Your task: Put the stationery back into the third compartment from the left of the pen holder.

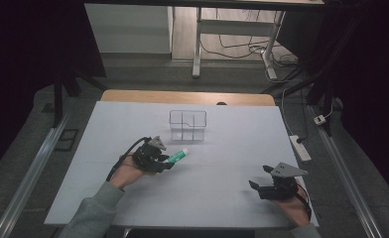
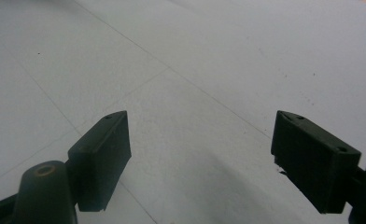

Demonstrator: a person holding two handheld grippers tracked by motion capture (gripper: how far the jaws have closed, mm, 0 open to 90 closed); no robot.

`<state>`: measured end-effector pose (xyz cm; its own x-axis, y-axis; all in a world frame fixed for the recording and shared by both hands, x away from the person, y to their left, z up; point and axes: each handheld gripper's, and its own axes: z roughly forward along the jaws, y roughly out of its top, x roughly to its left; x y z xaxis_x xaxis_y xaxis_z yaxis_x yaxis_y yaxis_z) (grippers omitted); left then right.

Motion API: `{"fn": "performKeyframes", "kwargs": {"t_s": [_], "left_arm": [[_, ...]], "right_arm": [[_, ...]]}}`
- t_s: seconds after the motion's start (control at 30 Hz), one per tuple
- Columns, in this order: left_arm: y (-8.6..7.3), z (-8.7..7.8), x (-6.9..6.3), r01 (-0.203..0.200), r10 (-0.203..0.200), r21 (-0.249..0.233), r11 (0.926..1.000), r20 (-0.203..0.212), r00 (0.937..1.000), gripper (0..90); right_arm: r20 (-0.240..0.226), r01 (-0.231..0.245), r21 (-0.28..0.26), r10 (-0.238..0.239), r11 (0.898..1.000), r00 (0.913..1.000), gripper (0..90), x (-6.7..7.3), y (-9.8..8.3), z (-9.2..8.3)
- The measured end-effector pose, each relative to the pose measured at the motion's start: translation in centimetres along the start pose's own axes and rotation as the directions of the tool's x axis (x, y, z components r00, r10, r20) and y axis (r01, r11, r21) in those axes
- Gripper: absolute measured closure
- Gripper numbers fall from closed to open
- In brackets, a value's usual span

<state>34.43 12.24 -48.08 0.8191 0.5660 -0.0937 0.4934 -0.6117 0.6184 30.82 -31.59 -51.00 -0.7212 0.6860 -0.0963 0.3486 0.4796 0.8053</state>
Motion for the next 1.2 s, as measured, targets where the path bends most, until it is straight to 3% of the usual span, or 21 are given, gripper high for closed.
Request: {"fn": "performKeyframes", "kwargs": {"t_s": [0.33,0.53,0.67,1.2], "left_arm": [[0.7,0.4,-1.6,-0.077,0.077,-0.006,0.9970,0.042,0.9962,64.6],[1.1,0.8,-2.4,-0.119,0.119,-0.002,0.9929,0.062,0.9910,64.6],[1.5,1.1,-2.9,-0.143,0.143,-0.001,0.9897,0.074,0.9870,64.6],[2.7,2.1,-4.2,-0.208,0.207,-0.006,0.9781,0.105,0.9726,64.6]], "right_arm": [[-0.006,0.018,-0.031,-0.018,0.999,0.9998,19.5,0.5,0.4,-0.1],[-0.037,-0.005,-0.052,0.003,0.999,0.9993,19.3,0.8,0.7,0.0],[-0.043,0.007,-0.047,-0.009,0.999,0.9990,19.1,1.0,1.0,0.1],[-0.062,0.051,-0.056,-0.054,0.997,0.9966,18.9,2.7,2.6,0.8]]}}
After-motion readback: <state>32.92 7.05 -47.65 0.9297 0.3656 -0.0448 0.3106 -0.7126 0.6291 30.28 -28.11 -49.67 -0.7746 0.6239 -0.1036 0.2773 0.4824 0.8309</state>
